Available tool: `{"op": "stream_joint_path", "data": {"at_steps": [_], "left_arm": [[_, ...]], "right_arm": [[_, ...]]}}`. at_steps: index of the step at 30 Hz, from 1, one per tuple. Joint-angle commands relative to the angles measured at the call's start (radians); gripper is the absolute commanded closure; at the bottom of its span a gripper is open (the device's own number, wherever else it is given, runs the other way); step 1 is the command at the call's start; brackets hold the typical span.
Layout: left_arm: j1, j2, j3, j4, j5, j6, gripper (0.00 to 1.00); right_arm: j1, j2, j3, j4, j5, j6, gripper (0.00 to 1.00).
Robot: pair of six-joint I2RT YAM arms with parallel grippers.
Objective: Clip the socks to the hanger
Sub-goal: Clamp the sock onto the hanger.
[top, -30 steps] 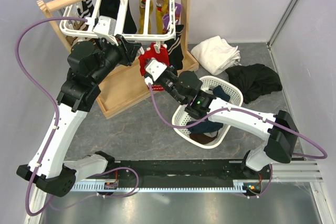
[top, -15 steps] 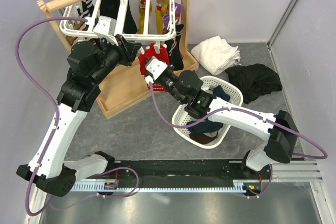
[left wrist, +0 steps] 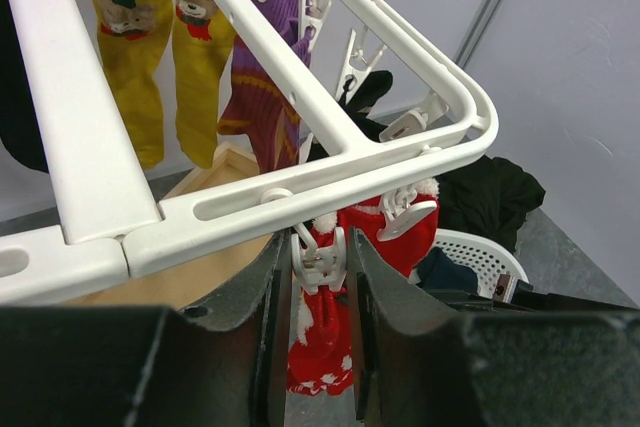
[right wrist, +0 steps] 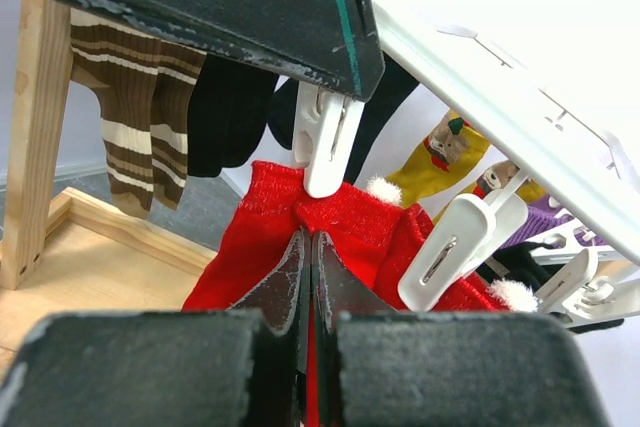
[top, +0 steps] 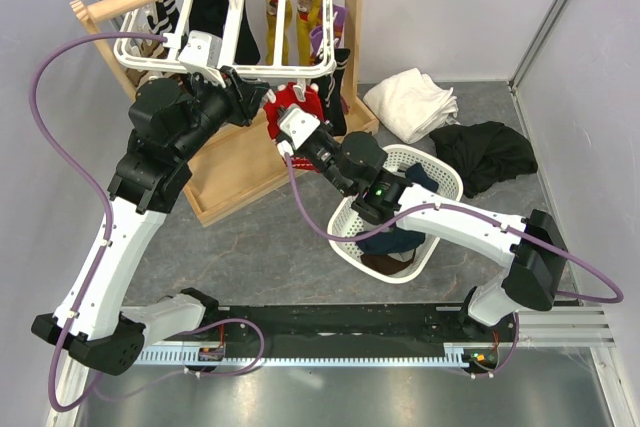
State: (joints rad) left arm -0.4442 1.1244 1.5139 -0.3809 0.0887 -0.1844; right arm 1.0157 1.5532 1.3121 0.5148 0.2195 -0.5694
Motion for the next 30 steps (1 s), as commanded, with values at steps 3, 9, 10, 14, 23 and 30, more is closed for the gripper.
{"op": "stream_joint_path", "data": {"at_steps": [3,9,10,14,23,30], "left_arm": [[-0.010,0.000,0.026,-0.110,0.103,-0.024,0.98],[-0.010,0.005,0.032,-0.113,0.111,-0.027,0.98],[-0.010,0.005,0.035,-0.115,0.112,-0.027,0.98],[-0.010,0.006,0.039,-0.119,0.108,-0.027,0.98],[-0.010,0.009,0.054,-0.131,0.100,-0.026,0.96],[-0.010,0.005,0.077,-0.141,0.072,-0.024,0.59]], "right_arm": [[-0.008,-0.004,0.065,0.054,-0.016,0.026,1.00],[-0.011,-0.001,0.076,0.056,-0.028,0.032,1.00],[-0.012,0.001,0.076,0.054,-0.026,0.032,1.00],[-0.014,0.001,0.078,0.054,-0.031,0.031,1.00],[-0.014,-0.001,0.087,0.057,-0.031,0.016,1.00],[-0.014,0.004,0.096,0.053,-0.034,0.008,1.00]]}}
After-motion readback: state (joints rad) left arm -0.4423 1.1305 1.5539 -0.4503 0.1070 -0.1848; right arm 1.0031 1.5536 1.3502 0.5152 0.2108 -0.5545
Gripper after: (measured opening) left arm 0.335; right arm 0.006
